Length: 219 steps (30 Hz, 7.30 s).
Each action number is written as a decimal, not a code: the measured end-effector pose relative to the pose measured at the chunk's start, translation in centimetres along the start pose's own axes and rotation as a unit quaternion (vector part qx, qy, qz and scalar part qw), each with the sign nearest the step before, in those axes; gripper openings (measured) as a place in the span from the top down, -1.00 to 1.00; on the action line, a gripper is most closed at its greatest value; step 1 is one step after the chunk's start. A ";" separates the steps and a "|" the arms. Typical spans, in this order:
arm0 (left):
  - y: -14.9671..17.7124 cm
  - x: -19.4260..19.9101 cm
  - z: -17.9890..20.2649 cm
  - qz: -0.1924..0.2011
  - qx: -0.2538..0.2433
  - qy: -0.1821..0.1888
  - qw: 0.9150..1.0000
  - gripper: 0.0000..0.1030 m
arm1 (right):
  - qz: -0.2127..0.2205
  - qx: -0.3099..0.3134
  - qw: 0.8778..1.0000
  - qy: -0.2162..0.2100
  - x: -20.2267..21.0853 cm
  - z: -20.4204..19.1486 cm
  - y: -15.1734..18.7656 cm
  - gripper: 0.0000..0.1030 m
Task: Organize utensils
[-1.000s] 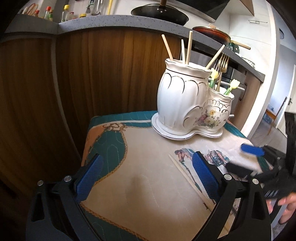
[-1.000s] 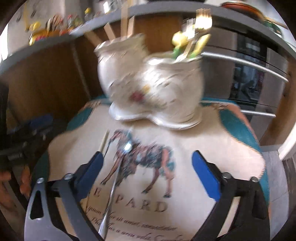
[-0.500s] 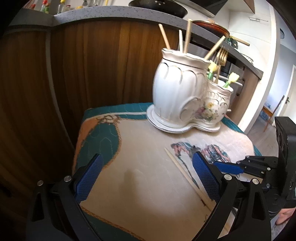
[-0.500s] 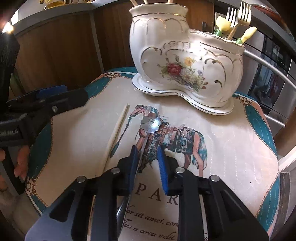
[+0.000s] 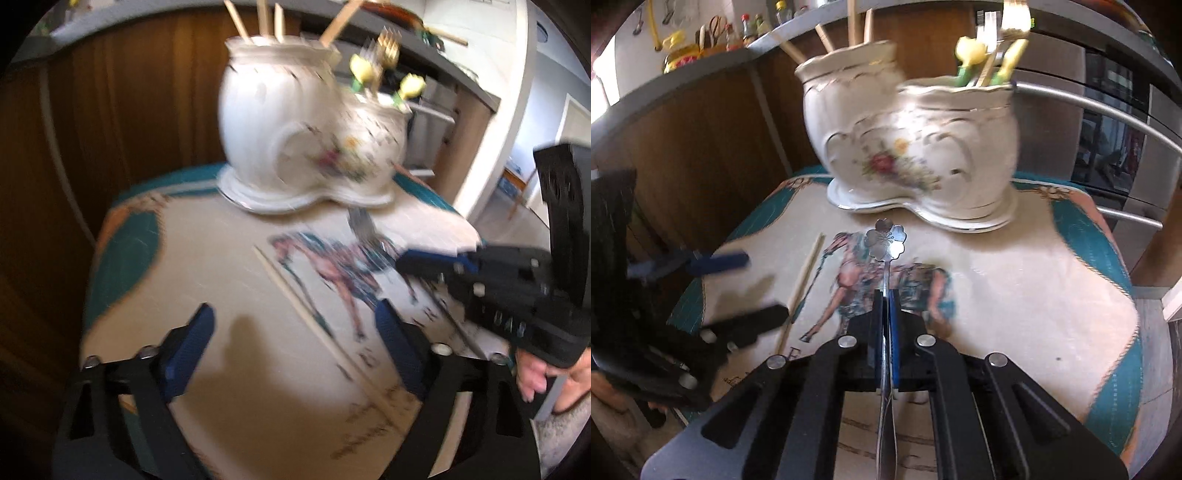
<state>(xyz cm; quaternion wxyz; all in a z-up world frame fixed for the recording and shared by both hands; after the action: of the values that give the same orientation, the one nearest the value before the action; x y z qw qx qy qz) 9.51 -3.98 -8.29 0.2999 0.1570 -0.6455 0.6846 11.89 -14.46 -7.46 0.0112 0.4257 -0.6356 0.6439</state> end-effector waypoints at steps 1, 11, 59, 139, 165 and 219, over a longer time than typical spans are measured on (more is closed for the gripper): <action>0.3 -0.3 0.3 -0.010 -0.001 0.003 1.000 -0.33 | 0.002 -0.002 1.000 -0.001 0.2 0.2 0.0 0.93; 0.8 -0.4 0.1 -0.056 -0.048 0.002 0.997 0.84 | 0.011 0.000 1.000 -0.019 1.8 0.7 0.1 0.93; -8.9 8.6 -4.7 0.255 -0.005 0.031 0.966 0.88 | 0.259 0.031 0.965 -0.017 8.8 0.8 -10.7 0.93; -16.3 6.5 -6.2 0.346 -0.015 0.068 0.936 -0.14 | 0.238 -0.042 0.970 0.019 3.4 4.8 -11.2 0.09; -5.8 7.9 -2.4 0.274 -0.019 -0.052 0.960 -0.90 | 0.236 0.023 0.965 0.109 7.4 4.6 -6.5 -0.90; -4.8 6.6 -2.0 0.260 -0.035 -0.076 0.962 -0.90 | 0.228 0.048 0.965 0.124 6.2 4.2 -5.8 -0.90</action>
<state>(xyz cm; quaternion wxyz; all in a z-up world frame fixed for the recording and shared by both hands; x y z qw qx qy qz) 7.71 -0.71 -0.79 0.0672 0.0246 -0.7086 0.7020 13.43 -20.08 0.00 -0.0777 0.1866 -0.6780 0.7068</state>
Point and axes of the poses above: each gripper's, at about its wrist camera, not at the fingertips, and x roughly against the way its jaws point, z to its right, y to its underside, the point moved 5 cm from there along -x, roughly the way its jaws point, and after that the axes turned 9 degrees about z, right-handed, at the moved point
